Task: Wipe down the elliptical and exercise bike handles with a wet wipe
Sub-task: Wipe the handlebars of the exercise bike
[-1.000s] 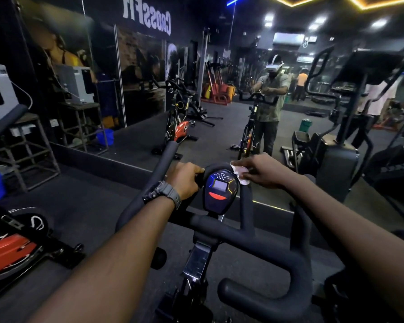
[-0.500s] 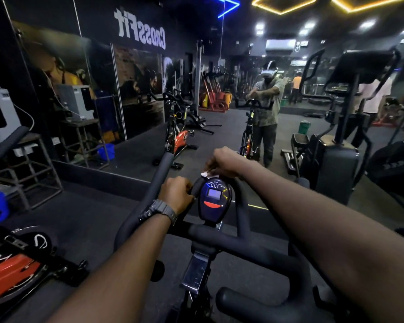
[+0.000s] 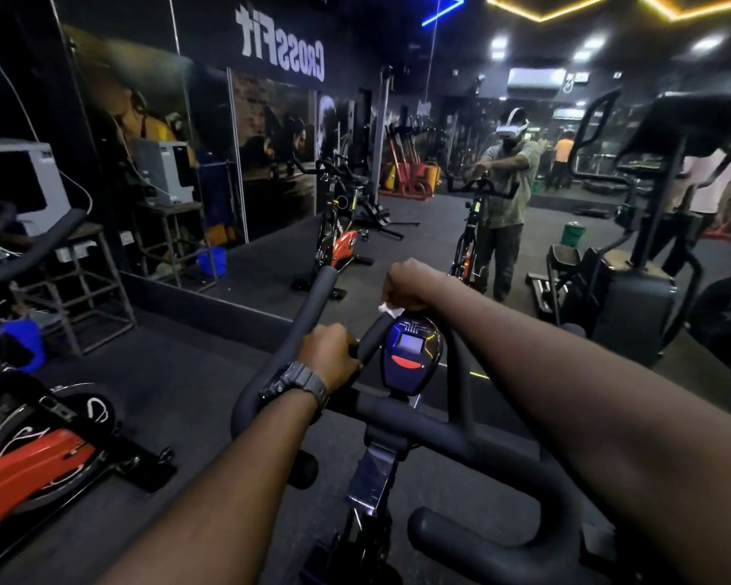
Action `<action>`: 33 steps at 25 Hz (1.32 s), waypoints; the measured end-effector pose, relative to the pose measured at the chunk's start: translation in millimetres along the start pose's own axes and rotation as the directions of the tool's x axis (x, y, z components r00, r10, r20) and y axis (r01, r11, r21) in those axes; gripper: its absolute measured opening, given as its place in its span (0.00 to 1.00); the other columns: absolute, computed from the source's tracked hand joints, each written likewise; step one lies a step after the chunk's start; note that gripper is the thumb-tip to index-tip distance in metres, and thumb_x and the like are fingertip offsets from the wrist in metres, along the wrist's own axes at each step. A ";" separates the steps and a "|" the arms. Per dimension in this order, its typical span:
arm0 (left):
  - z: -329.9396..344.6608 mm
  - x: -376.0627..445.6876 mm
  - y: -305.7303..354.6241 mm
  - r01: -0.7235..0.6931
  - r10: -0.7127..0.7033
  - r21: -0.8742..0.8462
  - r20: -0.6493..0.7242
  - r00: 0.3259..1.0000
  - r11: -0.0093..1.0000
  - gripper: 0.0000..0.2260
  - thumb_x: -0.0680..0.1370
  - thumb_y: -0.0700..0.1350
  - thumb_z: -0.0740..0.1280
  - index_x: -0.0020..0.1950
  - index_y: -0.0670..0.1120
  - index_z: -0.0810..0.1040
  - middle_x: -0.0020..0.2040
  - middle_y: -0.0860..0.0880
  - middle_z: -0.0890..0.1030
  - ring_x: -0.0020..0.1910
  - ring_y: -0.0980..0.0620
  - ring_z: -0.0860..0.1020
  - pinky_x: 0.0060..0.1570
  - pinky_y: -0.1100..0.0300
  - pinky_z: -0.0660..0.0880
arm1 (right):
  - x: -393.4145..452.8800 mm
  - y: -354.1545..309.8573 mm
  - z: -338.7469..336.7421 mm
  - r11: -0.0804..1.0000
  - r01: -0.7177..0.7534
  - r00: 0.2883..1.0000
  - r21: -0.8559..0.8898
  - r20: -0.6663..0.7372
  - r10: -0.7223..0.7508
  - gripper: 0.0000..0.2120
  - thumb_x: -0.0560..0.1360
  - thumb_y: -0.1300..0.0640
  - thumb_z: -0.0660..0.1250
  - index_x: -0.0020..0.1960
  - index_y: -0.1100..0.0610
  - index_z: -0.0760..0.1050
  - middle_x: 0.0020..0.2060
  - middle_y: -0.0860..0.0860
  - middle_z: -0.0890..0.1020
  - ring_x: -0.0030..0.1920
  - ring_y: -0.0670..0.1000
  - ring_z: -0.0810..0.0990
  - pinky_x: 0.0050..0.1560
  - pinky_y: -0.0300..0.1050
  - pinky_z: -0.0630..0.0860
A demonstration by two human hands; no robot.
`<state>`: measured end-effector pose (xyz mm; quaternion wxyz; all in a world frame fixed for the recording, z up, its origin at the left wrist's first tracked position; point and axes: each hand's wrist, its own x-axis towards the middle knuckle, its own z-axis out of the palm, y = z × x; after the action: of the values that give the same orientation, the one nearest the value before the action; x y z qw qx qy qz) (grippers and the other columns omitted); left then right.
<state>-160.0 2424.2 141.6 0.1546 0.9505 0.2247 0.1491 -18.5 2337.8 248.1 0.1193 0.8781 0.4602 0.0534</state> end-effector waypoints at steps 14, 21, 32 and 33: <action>-6.5 -25.0 -25.8 0.060 -0.056 -0.168 0.032 0.998 0.984 0.12 0.67 0.50 0.79 0.43 0.46 0.84 0.41 0.50 0.83 0.45 0.50 0.82 0.41 0.60 0.74 | -46.7 -97.0 32.7 0.927 0.296 0.949 -0.232 -0.043 -0.313 0.15 0.82 0.58 0.58 0.66 0.62 0.73 0.62 0.59 0.78 0.63 0.59 0.78 0.57 0.51 0.75; -1.6 -32.7 -33.2 0.111 -0.120 -0.385 0.001 0.993 0.916 0.23 0.65 0.44 0.81 0.50 0.47 0.69 0.43 0.51 0.80 0.45 0.51 0.79 0.45 0.54 0.77 | -56.2 -116.1 42.4 0.982 0.139 0.972 -0.130 -0.174 -0.161 0.16 0.82 0.61 0.55 0.67 0.61 0.73 0.62 0.57 0.78 0.62 0.60 0.79 0.53 0.53 0.77; -11.1 -36.5 -27.7 0.065 -0.024 -0.243 0.167 0.986 0.968 0.17 0.68 0.42 0.77 0.55 0.49 0.79 0.49 0.50 0.83 0.49 0.51 0.80 0.39 0.64 0.73 | -89.5 -113.1 42.1 0.967 0.234 0.946 -0.101 -0.204 -0.251 0.14 0.81 0.62 0.56 0.60 0.61 0.78 0.55 0.57 0.82 0.57 0.61 0.81 0.49 0.51 0.78; -11.9 -37.7 -26.4 0.060 -0.019 -0.233 0.176 0.984 0.971 0.16 0.69 0.43 0.76 0.55 0.50 0.80 0.49 0.51 0.83 0.49 0.52 0.80 0.39 0.65 0.72 | -83.3 -102.3 36.8 0.980 0.169 0.948 -0.102 -0.254 -0.190 0.13 0.81 0.62 0.57 0.59 0.60 0.79 0.55 0.57 0.82 0.57 0.61 0.81 0.48 0.51 0.78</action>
<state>-206.5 2431.5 134.8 0.2891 0.9298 0.2100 0.0888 -139.9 2319.5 187.5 0.0960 0.8123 0.5477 0.1763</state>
